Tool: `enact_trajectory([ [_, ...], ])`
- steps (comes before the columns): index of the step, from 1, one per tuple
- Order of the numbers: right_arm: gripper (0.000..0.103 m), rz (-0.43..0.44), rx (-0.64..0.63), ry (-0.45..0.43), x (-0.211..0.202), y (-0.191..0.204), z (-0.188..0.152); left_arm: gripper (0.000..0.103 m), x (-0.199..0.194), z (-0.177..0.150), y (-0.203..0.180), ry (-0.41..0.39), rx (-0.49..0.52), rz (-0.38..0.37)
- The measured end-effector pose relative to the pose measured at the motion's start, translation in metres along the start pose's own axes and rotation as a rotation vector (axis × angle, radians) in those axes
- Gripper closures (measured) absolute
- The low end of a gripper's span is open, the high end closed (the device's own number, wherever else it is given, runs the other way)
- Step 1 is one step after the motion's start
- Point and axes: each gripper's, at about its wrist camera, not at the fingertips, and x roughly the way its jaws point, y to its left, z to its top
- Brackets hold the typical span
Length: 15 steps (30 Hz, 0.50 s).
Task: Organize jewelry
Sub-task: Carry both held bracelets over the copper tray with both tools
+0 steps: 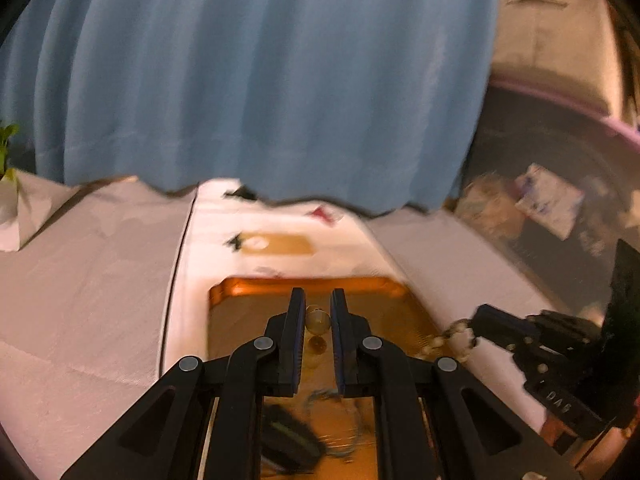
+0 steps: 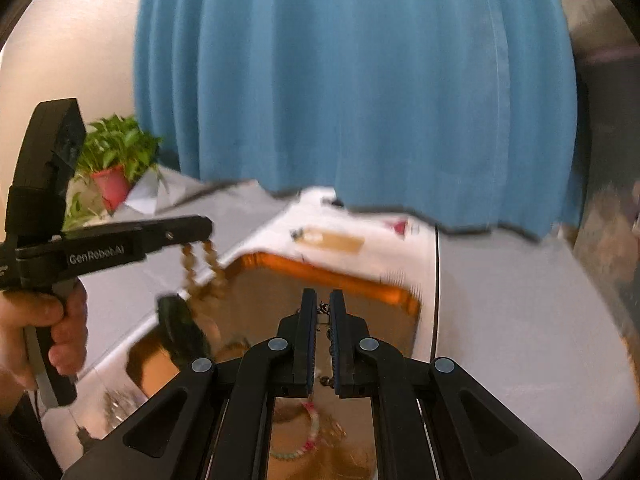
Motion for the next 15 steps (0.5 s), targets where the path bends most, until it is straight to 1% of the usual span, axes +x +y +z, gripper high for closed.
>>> enact_trajectory([
  [7,0.096,-0.021,0.062,0.108,0.036,-0.02,-0.022,0.093,0.025,-0.016,0.027,0.083,-0.059,0.046],
  [8,0.096,-0.021,0.076,0.131,0.041,-0.023,-0.022,0.093,0.03,-0.019,0.031,0.107,-0.07,0.056],
  [11,0.096,-0.038,0.096,0.157,0.048,-0.027,-0.022,0.093,0.043,-0.028,0.035,0.166,-0.068,0.086],
  [12,0.096,-0.032,0.102,0.179,0.052,-0.028,-0.023,0.093,0.045,-0.03,0.036,0.179,-0.071,0.086],
  [15,0.096,-0.032,0.113,0.207,0.057,-0.031,-0.025,0.093,0.046,-0.031,0.041,0.19,-0.1,0.064],
])
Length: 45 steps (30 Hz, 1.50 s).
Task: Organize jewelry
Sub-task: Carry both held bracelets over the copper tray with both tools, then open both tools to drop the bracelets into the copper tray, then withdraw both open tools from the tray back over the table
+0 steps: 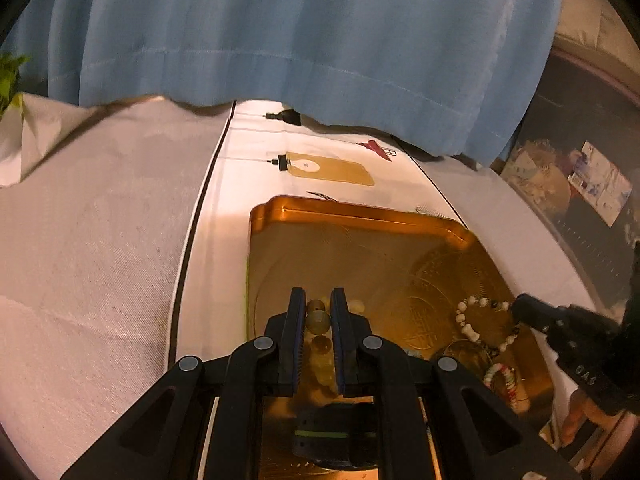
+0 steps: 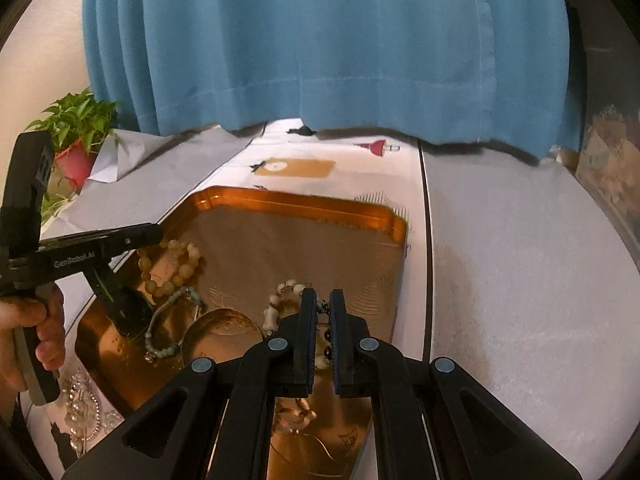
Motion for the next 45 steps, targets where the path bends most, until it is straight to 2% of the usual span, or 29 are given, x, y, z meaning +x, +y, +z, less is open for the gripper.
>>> enact_trajectory([
  [4,0.096,0.0,0.011,0.017,0.001,-0.002,-0.003,0.093,-0.002,-0.001,-0.001,0.008,0.016,0.017],
  [8,0.096,0.018,0.007,0.017,0.0,-0.001,-0.004,0.092,-0.003,-0.002,0.002,0.018,-0.011,0.006],
  [10,0.096,0.01,-0.001,0.032,0.002,0.001,-0.005,0.089,-0.005,-0.003,0.002,0.021,-0.007,0.007],
  [11,0.095,0.013,-0.002,0.039,0.002,0.002,-0.006,0.083,-0.006,-0.004,0.002,0.021,-0.002,0.013],
  [13,0.093,0.015,-0.002,0.049,0.004,0.002,-0.006,0.063,-0.009,-0.004,0.003,0.015,-0.002,0.029],
  [14,0.088,0.013,0.0,0.05,0.004,0.002,-0.006,0.048,-0.01,-0.005,0.004,0.015,-0.004,0.039],
  [15,0.075,0.015,0.002,0.05,0.003,0.002,-0.007,0.04,-0.011,-0.004,0.005,0.014,-0.005,0.041],
  [16,0.065,0.021,0.006,0.046,0.002,0.001,-0.007,0.039,-0.013,-0.004,0.006,0.011,-0.006,0.041],
  [17,0.039,0.023,0.006,0.04,0.001,0.001,-0.008,0.039,-0.015,-0.004,0.006,0.007,-0.007,0.038],
  [18,0.021,0.022,0.004,0.031,-0.001,0.002,-0.008,0.037,-0.017,-0.003,0.006,0.003,-0.008,0.035],
  [19,0.018,0.02,0.001,0.023,-0.004,0.003,-0.009,0.036,-0.02,-0.001,0.006,-0.001,-0.008,0.034],
  [25,0.018,-0.016,-0.069,-0.02,-0.029,0.022,-0.017,0.034,-0.052,-0.004,-0.005,-0.055,0.001,0.039],
  [28,0.014,-0.004,-0.059,-0.073,-0.057,0.037,-0.027,0.026,-0.075,-0.015,-0.015,-0.079,-0.006,0.029],
  [30,0.003,0.019,-0.026,-0.081,-0.08,0.047,-0.038,0.022,-0.096,-0.025,-0.024,-0.087,-0.005,0.031],
  [33,0.0,0.038,-0.007,-0.086,-0.109,0.059,-0.052,0.021,-0.127,-0.044,-0.039,-0.083,0.006,0.021],
  [37,0.0,-0.033,-0.016,-0.078,-0.154,0.081,-0.076,0.021,-0.158,-0.073,-0.057,-0.06,0.023,0.003],
  [39,0.0,-0.03,-0.002,-0.12,-0.187,0.092,-0.094,0.021,-0.175,-0.089,-0.069,-0.049,0.036,-0.032],
  [41,0.0,-0.059,0.006,-0.152,-0.211,0.098,-0.105,0.021,-0.193,-0.1,-0.085,-0.052,0.081,-0.033],
  [43,0.0,-0.082,0.009,-0.184,-0.233,0.103,-0.112,0.021,-0.213,-0.109,-0.101,-0.083,0.137,-0.028],
  [45,0.0,-0.102,0.03,-0.253,-0.262,0.109,-0.119,0.019,-0.234,-0.116,-0.114,-0.107,0.176,-0.032],
])
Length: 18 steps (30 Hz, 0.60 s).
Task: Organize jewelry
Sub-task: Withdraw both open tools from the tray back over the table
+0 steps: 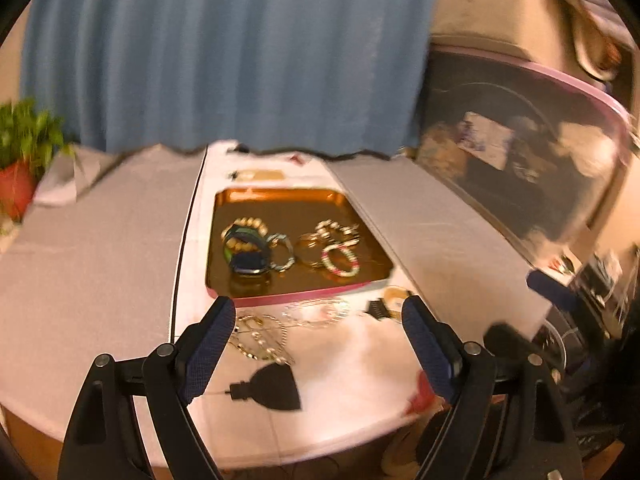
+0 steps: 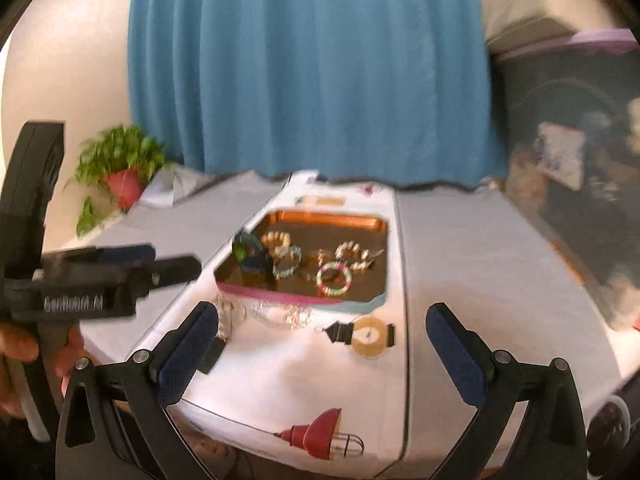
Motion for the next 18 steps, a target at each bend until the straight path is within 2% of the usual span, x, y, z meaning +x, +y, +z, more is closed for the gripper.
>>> enact_trajectory([
  [4,0.0,0.028,0.042,-0.069,-0.036,0.006,0.005,0.015,-0.035,-0.006,-0.016,-0.026,0.042,0.041],
  [8,0.0,0.064,0.056,-0.137,-0.055,0.014,0.005,0.012,-0.062,-0.015,-0.007,-0.069,-0.024,0.038],
  [11,0.0,0.047,0.026,-0.202,-0.057,0.021,-0.012,0.012,-0.068,-0.024,-0.003,-0.064,-0.055,0.061],
  [13,0.0,0.04,0.004,-0.187,-0.049,0.025,-0.026,0.012,-0.07,-0.029,-0.003,-0.064,-0.042,0.077],
  [15,0.0,0.072,-0.005,-0.126,-0.038,0.027,-0.03,0.012,-0.069,-0.033,-0.004,-0.06,-0.026,0.094],
  [18,0.0,0.085,0.021,-0.141,-0.035,0.022,-0.03,0.012,-0.063,-0.038,-0.002,-0.041,-0.032,0.1],
])
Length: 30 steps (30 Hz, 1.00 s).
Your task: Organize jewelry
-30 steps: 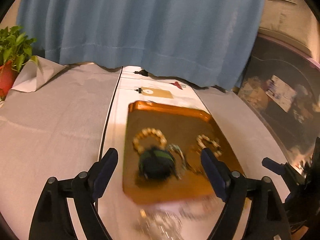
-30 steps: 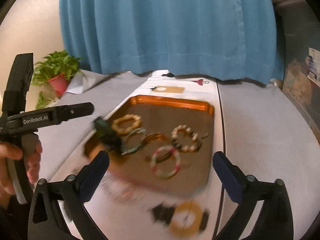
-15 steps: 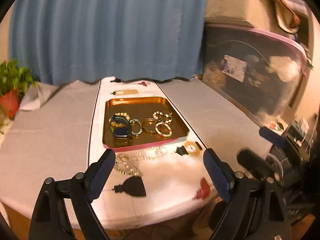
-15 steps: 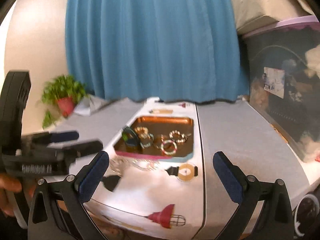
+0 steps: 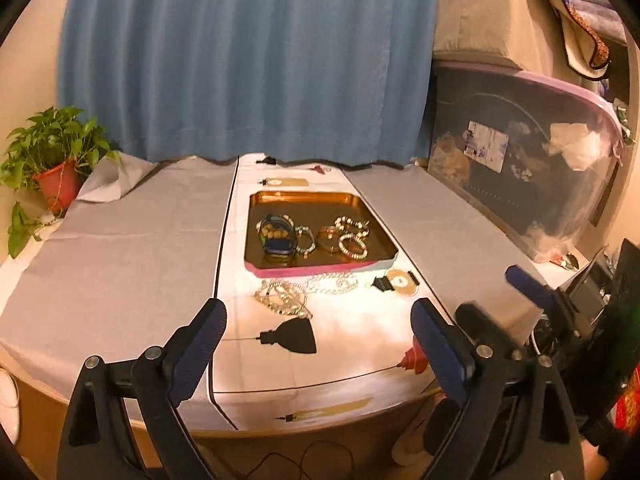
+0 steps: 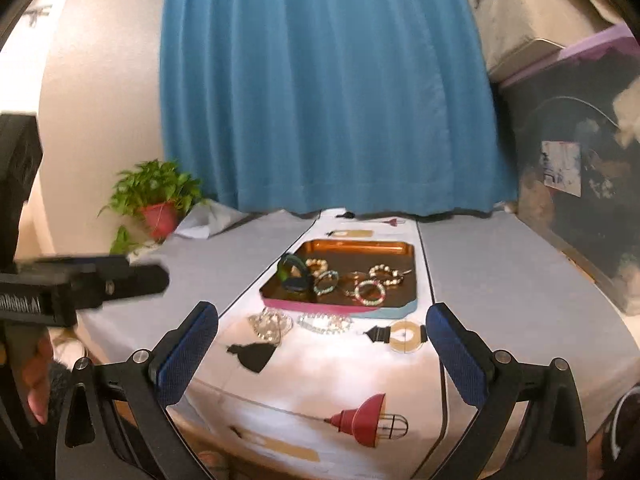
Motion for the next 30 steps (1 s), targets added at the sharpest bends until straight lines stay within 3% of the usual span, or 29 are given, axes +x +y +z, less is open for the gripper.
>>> enact_trajectory([
  [7,0.0,-0.049,0.03,0.052,0.021,-0.009,-0.009,0.012,0.035,-0.022,0.013,0.061,-0.048,-0.019],
  [12,0.0,-0.054,0.045,0.155,0.044,-0.016,-0.019,0.012,0.063,-0.031,0.024,0.084,-0.065,-0.03],
  [14,0.0,-0.155,0.059,0.212,0.057,-0.02,-0.026,0.012,0.07,-0.037,0.03,0.071,-0.062,-0.029],
  [15,0.0,-0.155,0.066,0.24,0.063,-0.021,-0.029,0.012,0.073,-0.04,0.033,0.068,-0.067,-0.018],
  [18,0.0,-0.077,0.062,0.32,0.088,-0.024,-0.035,0.014,0.084,-0.053,0.049,0.087,-0.127,-0.03],
  [21,0.001,-0.13,-0.039,0.303,0.094,-0.016,-0.038,0.017,0.095,-0.06,0.06,0.11,-0.149,-0.041],
  [22,0.002,-0.084,-0.054,0.308,0.096,-0.014,-0.039,0.018,0.098,-0.059,0.062,0.113,-0.148,-0.039],
  [25,0.014,-0.025,-0.058,0.332,0.102,-0.015,-0.043,0.021,0.109,-0.055,0.073,0.123,-0.182,-0.076],
  [28,0.02,0.015,-0.041,0.369,0.108,-0.021,-0.049,0.037,0.124,-0.05,0.085,0.146,-0.24,-0.145],
  [30,0.032,0.064,0.007,0.391,0.114,-0.027,-0.05,0.048,0.131,-0.045,0.087,0.153,-0.245,-0.148],
])
